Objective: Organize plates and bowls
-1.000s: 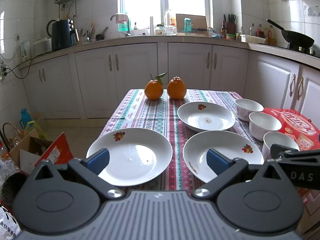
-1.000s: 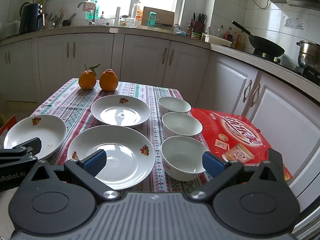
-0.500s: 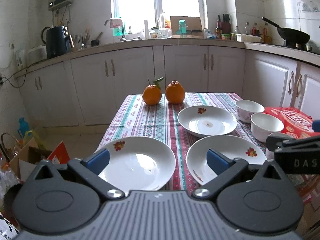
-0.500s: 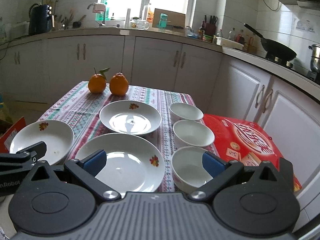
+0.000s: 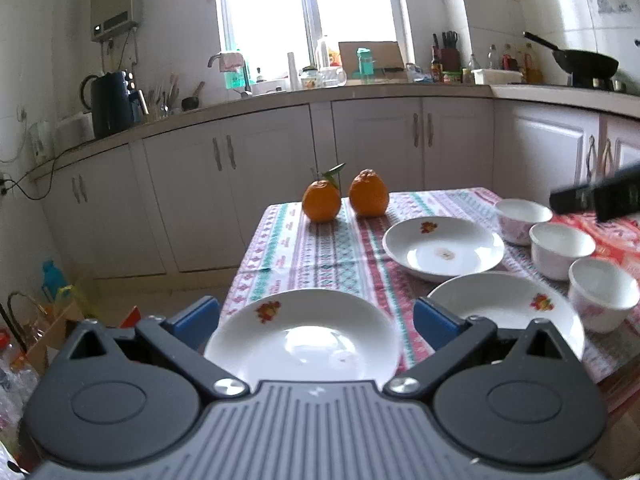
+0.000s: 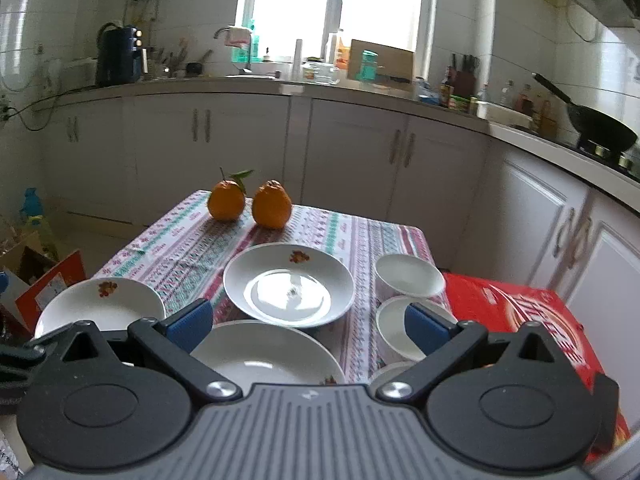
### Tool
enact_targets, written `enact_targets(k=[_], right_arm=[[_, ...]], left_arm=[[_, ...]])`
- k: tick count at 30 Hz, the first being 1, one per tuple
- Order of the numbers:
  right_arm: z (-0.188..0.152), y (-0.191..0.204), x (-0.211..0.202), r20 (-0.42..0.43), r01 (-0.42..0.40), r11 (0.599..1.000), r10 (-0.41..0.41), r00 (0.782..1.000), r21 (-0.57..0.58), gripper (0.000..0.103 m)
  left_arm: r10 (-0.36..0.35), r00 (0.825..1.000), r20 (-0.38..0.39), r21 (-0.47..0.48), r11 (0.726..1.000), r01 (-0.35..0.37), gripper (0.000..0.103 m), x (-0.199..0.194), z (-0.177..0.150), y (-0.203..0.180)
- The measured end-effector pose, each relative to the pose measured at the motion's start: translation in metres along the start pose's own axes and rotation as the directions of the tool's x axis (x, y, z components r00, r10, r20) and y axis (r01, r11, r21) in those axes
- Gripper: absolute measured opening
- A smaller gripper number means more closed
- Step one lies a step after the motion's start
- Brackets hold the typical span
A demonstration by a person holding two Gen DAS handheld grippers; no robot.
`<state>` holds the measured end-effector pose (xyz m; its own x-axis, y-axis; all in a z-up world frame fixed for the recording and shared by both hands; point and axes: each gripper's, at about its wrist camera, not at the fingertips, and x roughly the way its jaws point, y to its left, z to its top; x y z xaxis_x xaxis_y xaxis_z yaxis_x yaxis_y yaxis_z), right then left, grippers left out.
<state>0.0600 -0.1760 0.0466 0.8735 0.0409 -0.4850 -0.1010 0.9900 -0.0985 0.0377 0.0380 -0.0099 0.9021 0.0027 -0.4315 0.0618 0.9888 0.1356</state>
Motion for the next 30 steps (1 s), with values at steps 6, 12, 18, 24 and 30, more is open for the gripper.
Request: enact_targets(k=[6,12,18,24,30], right_arm=[[0.02,0.006,0.016,0.02,-0.13,0.991,0.131,0.991,-0.022,0.103],[0.036,0.022,0.036,0.035,-0.291,0.956,0.292,0.956,-0.028,0.103],[0.044,0.039,0.072,-0.015,-0.348,0.937,0.348,0.937,-0.023,0.103],[0.042,0.057,0.113,-0.098,-0.367,0.929,0.361,0.927,-0.048,0.103],[0.033,0.084,0.145,-0.223,-0.45,0.889,0.423,0.878,-0.087,0.103]], left_arm=[[-0.106,0.993,-0.059,-0.045,0.994,0.103,0.102,0.01,-0.009,0.033],[-0.12,0.989,-0.086,-0.001,0.993,0.121,0.102,0.015,-0.029,0.049],[-0.173,0.973,-0.15,0.004,0.984,0.176,0.102,0.028,-0.046,0.064],[-0.232,0.953,-0.195,0.044,0.968,0.245,0.102,0.039,-0.061,0.075],[-0.285,0.926,-0.249,0.064,0.949,0.309,0.102,0.056,-0.069,0.08]])
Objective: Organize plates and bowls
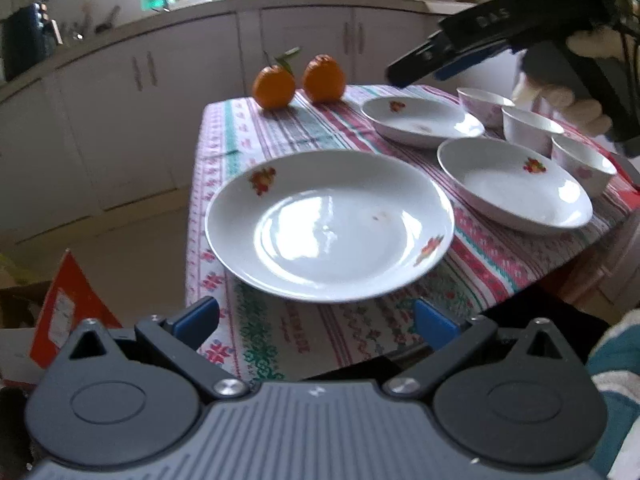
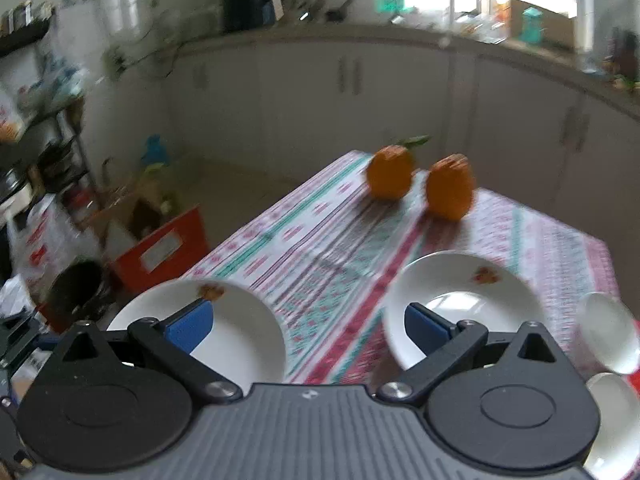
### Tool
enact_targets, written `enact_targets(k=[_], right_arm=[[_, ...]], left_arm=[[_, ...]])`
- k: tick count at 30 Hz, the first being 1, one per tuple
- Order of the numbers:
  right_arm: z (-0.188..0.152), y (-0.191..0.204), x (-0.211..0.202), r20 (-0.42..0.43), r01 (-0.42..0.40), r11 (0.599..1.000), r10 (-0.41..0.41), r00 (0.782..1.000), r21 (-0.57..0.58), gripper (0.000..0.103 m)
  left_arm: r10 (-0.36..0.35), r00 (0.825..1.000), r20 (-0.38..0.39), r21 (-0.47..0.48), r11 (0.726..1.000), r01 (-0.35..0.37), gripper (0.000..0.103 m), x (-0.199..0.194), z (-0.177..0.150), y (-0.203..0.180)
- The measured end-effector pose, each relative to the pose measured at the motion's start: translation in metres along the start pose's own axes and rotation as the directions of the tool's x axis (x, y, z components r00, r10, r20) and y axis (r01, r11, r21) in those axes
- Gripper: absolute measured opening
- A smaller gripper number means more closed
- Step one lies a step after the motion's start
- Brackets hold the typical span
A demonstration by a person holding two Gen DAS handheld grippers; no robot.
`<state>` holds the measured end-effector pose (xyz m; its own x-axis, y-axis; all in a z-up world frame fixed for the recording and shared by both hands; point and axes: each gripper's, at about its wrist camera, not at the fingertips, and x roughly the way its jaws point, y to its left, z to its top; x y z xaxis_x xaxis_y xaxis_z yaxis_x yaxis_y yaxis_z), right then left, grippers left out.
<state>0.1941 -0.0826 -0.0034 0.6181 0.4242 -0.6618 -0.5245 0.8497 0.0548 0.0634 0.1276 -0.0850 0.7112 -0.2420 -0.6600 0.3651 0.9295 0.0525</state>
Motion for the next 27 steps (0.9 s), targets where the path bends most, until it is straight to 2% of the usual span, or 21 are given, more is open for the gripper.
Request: enact_targets(k=[3,7,14,19,22,24,27], right_arm=[[0.0,0.004,0.02,-0.052,-0.041,0.999,0.04,0.998,-0.018,0.103],[0.001,0.007,0.044,-0.139,-0.102,0.995,0.099,0.985,-0.016,0.103],[0.005,0.006,0.073,-0.224,-0.154,0.988,0.146,0.964,-0.017,0.1],[0.01,-0.004,0.093,-0.282,-0.2,0.979,0.204,0.938,0.044,0.086],[0.012,-0.005,0.102,-0.304,-0.217,0.975,0.219,0.927,0.039,0.08],[0.012,-0.005,0.107,-0.321,-0.238,0.97,0.239,0.916,0.044,0.069],[0.011,-0.006,0.113,-0.336,-0.247,0.968,0.247,0.909,0.043,0.065]], left_arm=[[-0.027,1.0,0.006,0.004,1.0,0.027,0.102,0.003,0.0,0.003],[-0.027,1.0,-0.008,0.037,0.999,0.027,0.102,0.011,0.002,0.006],[-0.052,0.998,-0.021,0.026,0.998,0.053,0.102,0.02,0.004,0.013],[-0.084,0.996,-0.024,0.028,0.996,0.084,0.102,0.023,0.007,0.015],[-0.093,0.995,-0.025,0.033,0.995,0.094,0.102,0.025,0.009,0.015],[-0.088,0.996,-0.028,0.043,0.995,0.089,0.102,0.027,0.009,0.014],[-0.095,0.995,-0.035,0.043,0.994,0.097,0.101,0.029,0.01,0.015]])
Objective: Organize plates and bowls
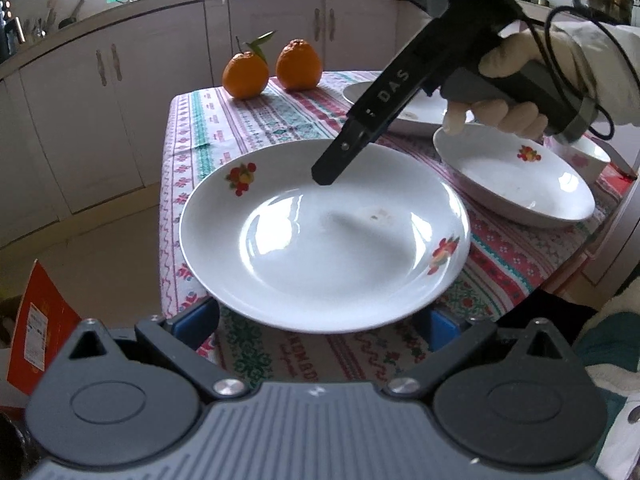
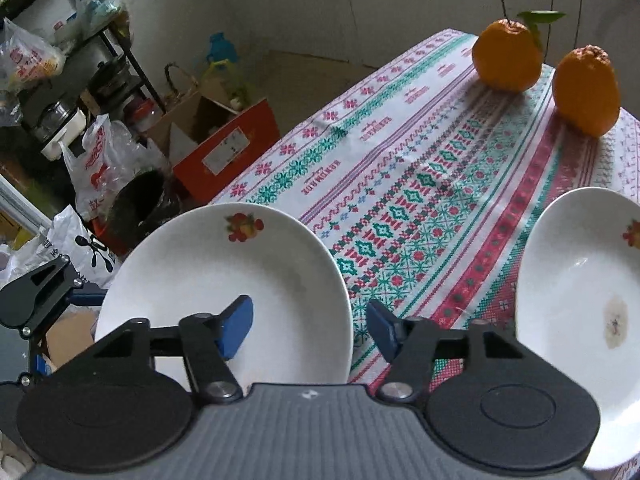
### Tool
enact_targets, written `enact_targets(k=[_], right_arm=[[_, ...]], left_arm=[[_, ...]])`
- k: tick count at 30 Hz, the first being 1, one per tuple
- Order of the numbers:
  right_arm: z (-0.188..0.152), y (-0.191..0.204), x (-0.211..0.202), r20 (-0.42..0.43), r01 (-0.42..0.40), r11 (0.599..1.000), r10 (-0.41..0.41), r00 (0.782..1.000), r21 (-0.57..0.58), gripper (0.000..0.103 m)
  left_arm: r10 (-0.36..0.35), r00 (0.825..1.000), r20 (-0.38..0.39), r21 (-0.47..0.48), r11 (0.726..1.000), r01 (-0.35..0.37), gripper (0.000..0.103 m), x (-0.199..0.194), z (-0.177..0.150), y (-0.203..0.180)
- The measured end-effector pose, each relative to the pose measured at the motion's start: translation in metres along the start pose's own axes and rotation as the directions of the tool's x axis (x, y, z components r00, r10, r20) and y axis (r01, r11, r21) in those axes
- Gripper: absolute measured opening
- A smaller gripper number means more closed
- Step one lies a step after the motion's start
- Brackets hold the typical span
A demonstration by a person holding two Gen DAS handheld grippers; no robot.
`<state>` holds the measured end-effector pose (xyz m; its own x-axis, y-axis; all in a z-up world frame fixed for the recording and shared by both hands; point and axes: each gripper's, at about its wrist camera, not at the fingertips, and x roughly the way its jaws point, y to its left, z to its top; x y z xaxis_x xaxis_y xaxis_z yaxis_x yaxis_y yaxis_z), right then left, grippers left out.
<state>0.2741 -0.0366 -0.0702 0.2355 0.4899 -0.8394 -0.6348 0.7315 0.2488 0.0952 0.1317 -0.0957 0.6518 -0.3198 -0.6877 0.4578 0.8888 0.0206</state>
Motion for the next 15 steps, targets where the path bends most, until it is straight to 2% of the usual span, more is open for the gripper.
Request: enact_targets(k=[6,15], right_arm=[[0.005,-0.005,0.003,-0.015,-0.046,0.999,0.046,0.999,0.011,0.059],[0.011,-0.009,0.007,-0.036,-0.108,0.994,0.109,0.993,0.031,0.057]], left_arm=[[-0.003,1.0,-0.006,0.012,1.0,0.003,0.1,0.002,0.002,-0.002],[-0.014,1.0,-0.01,0.014,1.0,0.014,0.1,0.002,0.003,-0.001]])
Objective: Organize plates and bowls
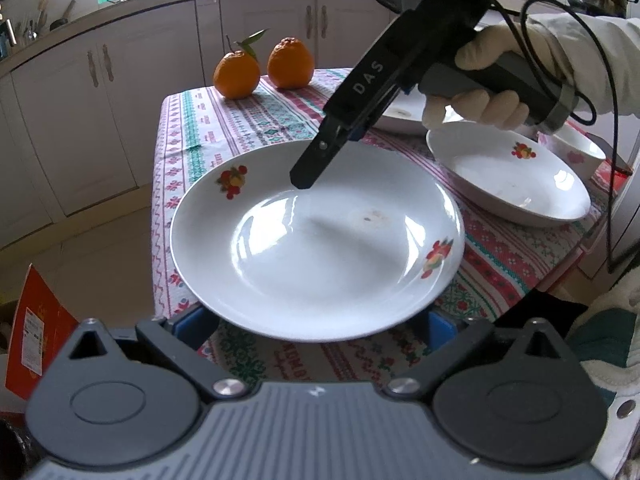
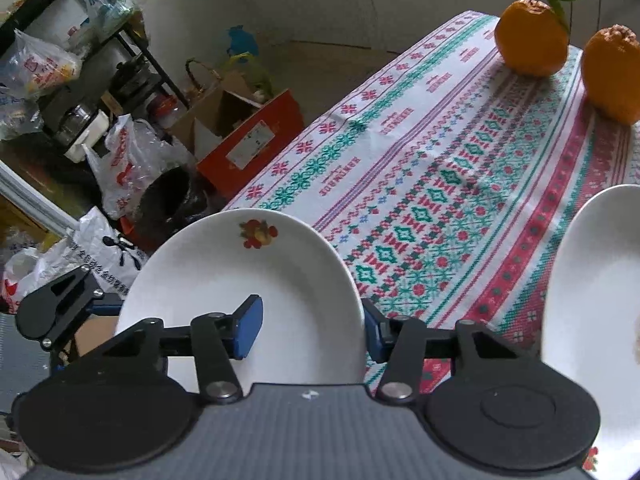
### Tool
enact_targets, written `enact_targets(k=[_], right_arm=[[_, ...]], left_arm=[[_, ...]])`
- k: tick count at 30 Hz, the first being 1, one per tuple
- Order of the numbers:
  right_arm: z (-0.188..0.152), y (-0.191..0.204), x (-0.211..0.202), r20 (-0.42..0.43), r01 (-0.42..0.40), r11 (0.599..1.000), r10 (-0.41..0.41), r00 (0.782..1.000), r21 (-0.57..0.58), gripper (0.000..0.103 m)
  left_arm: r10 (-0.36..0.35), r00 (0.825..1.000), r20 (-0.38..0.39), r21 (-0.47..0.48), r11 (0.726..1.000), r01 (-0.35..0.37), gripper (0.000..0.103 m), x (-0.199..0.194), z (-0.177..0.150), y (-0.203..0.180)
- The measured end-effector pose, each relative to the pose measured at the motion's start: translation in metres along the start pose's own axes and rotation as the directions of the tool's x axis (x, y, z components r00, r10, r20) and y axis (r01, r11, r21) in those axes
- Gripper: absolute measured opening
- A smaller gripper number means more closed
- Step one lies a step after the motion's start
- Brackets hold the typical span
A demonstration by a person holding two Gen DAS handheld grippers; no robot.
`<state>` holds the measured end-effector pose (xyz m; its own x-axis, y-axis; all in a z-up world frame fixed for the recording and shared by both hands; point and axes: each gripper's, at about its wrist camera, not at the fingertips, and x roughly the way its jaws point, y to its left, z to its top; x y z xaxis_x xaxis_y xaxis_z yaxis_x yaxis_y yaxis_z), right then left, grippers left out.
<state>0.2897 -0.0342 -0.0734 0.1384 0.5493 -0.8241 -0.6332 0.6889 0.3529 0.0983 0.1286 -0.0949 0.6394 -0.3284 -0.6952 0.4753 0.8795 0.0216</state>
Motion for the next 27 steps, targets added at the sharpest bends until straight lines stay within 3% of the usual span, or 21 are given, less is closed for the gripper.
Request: enact_targets(k=[27], right_arm=[[0.014,-0.01,-0.005,0.036,0.009,1.0,-0.009,0.999,0.013,0.059]], left_arm=[[-0.013,1.0,-0.012,0.017,1.0,0.013,0.101,0.013,0.018,0.011]])
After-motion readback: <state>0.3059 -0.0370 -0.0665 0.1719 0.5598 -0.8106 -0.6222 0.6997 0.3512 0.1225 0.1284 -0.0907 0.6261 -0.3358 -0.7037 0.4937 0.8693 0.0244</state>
